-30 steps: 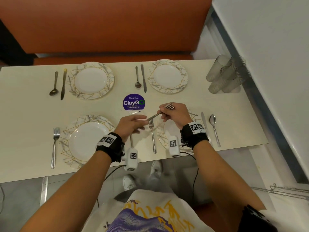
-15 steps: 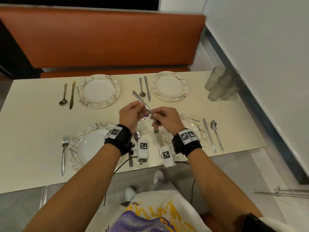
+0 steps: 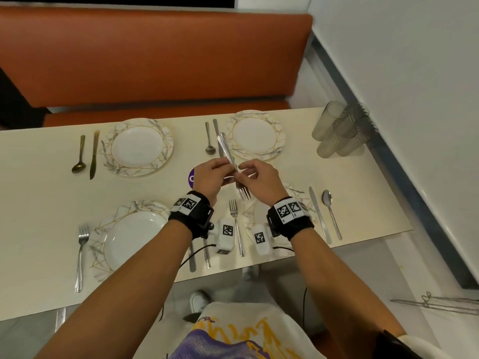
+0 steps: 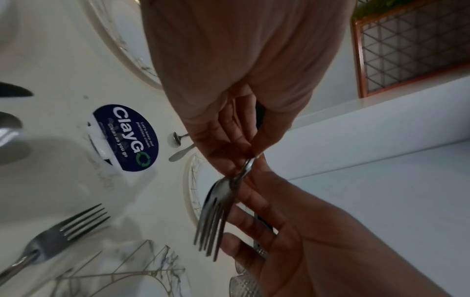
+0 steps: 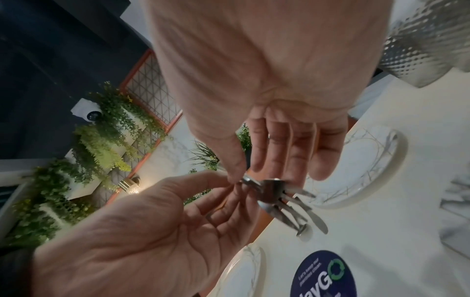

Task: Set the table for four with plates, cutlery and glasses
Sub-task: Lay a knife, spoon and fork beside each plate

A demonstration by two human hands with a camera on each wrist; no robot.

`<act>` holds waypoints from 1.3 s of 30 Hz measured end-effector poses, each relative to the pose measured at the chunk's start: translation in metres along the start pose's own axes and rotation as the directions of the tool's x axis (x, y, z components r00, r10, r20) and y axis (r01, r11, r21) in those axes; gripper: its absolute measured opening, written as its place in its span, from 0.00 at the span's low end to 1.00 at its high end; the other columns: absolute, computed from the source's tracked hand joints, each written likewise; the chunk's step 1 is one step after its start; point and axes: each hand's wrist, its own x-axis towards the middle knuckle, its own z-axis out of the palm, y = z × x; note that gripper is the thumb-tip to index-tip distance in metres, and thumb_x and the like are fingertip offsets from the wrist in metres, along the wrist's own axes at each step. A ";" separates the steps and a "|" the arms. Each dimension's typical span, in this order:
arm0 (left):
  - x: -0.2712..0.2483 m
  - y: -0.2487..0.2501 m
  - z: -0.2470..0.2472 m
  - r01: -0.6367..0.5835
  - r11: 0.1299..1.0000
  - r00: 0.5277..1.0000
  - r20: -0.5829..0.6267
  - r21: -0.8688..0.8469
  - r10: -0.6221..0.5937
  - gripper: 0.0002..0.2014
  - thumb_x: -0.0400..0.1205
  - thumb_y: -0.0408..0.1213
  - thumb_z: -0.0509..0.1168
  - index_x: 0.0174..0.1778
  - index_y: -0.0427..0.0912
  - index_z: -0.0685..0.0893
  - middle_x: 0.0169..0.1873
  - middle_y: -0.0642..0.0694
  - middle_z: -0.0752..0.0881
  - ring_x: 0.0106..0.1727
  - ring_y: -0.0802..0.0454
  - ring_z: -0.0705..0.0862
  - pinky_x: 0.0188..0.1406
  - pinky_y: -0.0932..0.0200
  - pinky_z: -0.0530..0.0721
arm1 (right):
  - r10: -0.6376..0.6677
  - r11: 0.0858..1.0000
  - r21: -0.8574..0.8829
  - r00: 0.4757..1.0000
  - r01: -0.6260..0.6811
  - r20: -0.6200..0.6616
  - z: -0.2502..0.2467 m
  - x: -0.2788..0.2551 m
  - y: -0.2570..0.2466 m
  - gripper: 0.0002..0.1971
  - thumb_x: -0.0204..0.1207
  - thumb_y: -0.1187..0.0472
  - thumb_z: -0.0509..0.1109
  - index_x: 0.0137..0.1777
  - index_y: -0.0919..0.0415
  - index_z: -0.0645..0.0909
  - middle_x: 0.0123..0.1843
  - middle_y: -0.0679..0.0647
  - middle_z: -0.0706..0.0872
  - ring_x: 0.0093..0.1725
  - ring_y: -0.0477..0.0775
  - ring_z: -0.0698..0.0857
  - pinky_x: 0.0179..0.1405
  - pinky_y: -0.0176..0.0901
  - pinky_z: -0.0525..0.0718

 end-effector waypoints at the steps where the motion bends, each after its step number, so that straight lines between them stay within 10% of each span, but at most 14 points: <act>1: 0.007 0.001 0.008 0.005 1.000 1.000 0.011 0.013 -0.006 0.07 0.82 0.23 0.72 0.54 0.30 0.90 0.39 0.40 0.92 0.38 0.50 0.93 0.39 0.61 0.90 | -0.012 1.000 -0.014 1.000 0.012 -0.001 -0.005 0.008 0.003 0.12 0.74 0.57 0.80 0.56 0.57 0.87 0.46 0.49 0.92 0.40 0.44 0.91 0.43 0.33 0.87; 4: 0.026 0.001 0.029 0.021 1.000 0.999 0.033 0.012 -0.022 0.06 0.81 0.24 0.73 0.52 0.32 0.90 0.44 0.35 0.93 0.45 0.43 0.93 0.52 0.49 0.94 | -0.009 0.999 -0.052 1.000 0.008 -0.021 -0.021 0.034 0.015 0.10 0.73 0.57 0.81 0.52 0.57 0.89 0.44 0.49 0.92 0.43 0.46 0.91 0.48 0.38 0.88; 10: 0.074 0.002 0.079 0.029 0.998 1.000 -0.009 0.063 -0.029 0.07 0.83 0.24 0.72 0.56 0.33 0.91 0.43 0.36 0.92 0.42 0.46 0.91 0.45 0.57 0.92 | 0.129 0.984 0.129 0.991 -0.124 -0.027 -0.069 0.097 0.054 0.06 0.74 0.62 0.81 0.49 0.56 0.89 0.42 0.54 0.93 0.41 0.52 0.92 0.45 0.46 0.91; 15: 0.113 -0.010 0.105 0.104 0.993 0.989 -0.109 0.063 -0.096 0.09 0.83 0.24 0.72 0.58 0.31 0.90 0.41 0.39 0.92 0.39 0.48 0.89 0.49 0.53 0.93 | 0.317 0.935 0.215 0.938 -0.283 -0.144 -0.109 0.165 0.100 0.09 0.76 0.66 0.78 0.54 0.68 0.89 0.44 0.60 0.93 0.33 0.49 0.89 0.33 0.33 0.85; 19: 0.131 -0.027 0.116 0.154 0.986 0.978 -0.155 0.059 -0.143 0.09 0.81 0.25 0.74 0.56 0.31 0.91 0.38 0.39 0.90 0.37 0.45 0.86 0.52 0.47 0.92 | 0.413 0.910 0.086 0.881 -0.405 -0.230 -0.125 0.215 0.137 0.09 0.76 0.59 0.79 0.54 0.59 0.90 0.44 0.47 0.89 0.38 0.42 0.86 0.29 0.22 0.77; 25: 0.147 -0.040 0.115 0.174 0.980 0.969 -0.194 0.095 -0.153 0.08 0.82 0.24 0.73 0.56 0.32 0.91 0.41 0.36 0.91 0.41 0.42 0.88 0.52 0.46 0.93 | 0.438 0.882 -0.050 0.856 -0.468 -0.275 -0.123 0.263 0.170 0.07 0.72 0.64 0.79 0.49 0.61 0.93 0.47 0.57 0.94 0.45 0.57 0.92 0.50 0.49 0.92; 32: 0.154 -0.043 0.108 0.193 0.977 0.961 -0.220 0.092 -0.169 0.07 0.83 0.24 0.72 0.53 0.36 0.92 0.42 0.38 0.92 0.43 0.43 0.90 0.54 0.46 0.92 | 0.362 0.909 -0.095 0.883 -0.405 -0.299 -0.121 0.294 0.175 0.04 0.70 0.63 0.82 0.42 0.63 0.93 0.36 0.58 0.92 0.37 0.58 0.92 0.44 0.52 0.94; 39: 0.159 -0.044 0.112 0.204 0.975 0.957 -0.230 0.092 -0.179 0.07 0.83 0.25 0.72 0.53 0.36 0.92 0.40 0.40 0.92 0.43 0.43 0.90 0.56 0.43 0.92 | 0.364 0.900 -0.148 0.893 -0.411 -0.266 -0.124 0.309 0.169 0.07 0.73 0.63 0.81 0.46 0.68 0.93 0.44 0.61 0.93 0.52 0.63 0.90 0.53 0.54 0.91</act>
